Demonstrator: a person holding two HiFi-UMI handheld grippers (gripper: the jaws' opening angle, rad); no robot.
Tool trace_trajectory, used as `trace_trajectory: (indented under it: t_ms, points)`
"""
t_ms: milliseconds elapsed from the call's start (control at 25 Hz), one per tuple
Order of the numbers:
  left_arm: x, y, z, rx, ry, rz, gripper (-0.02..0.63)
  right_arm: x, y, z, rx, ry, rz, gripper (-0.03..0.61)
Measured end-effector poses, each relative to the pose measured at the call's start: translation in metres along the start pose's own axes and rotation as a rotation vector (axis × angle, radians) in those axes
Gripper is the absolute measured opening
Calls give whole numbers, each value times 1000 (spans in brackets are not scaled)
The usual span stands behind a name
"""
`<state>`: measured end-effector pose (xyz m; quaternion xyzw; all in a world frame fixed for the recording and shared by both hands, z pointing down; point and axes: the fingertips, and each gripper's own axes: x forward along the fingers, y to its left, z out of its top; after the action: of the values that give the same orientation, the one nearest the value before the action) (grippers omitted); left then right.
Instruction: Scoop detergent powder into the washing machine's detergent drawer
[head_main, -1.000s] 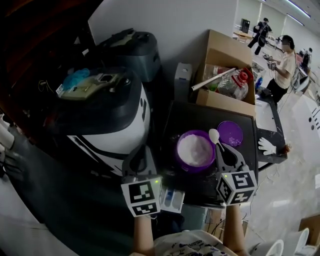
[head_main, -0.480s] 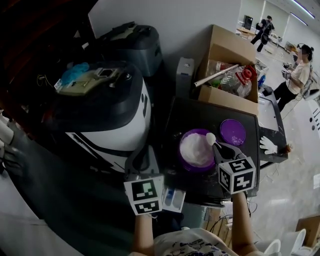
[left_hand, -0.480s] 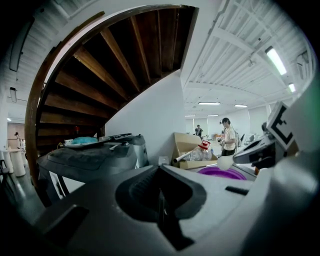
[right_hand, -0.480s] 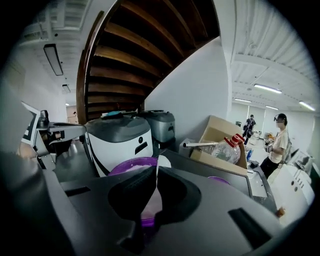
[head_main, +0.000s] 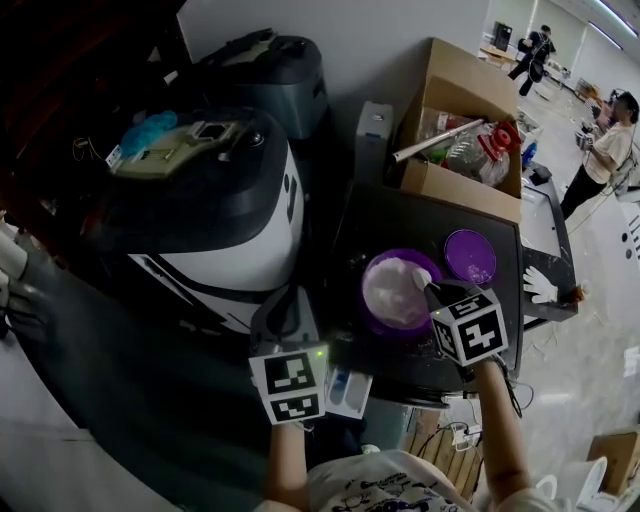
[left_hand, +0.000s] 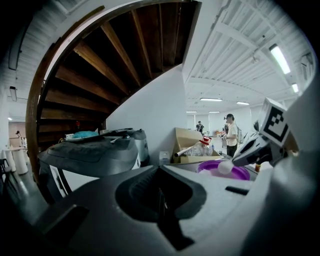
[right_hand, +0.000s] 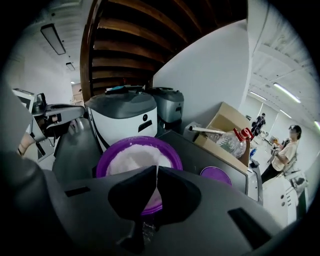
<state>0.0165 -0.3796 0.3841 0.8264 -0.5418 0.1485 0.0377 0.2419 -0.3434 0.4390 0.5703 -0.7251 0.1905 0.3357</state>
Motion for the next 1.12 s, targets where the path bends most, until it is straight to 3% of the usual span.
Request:
trace_trajectory:
  t_ms: [720,1120]
  points:
    - [0,0,-8,0,21,2,3,21,0,-15,-79,178,51,20]
    - [-4,12,-12,-7,24,22,3,26,11,-17,-123,215,67,20]
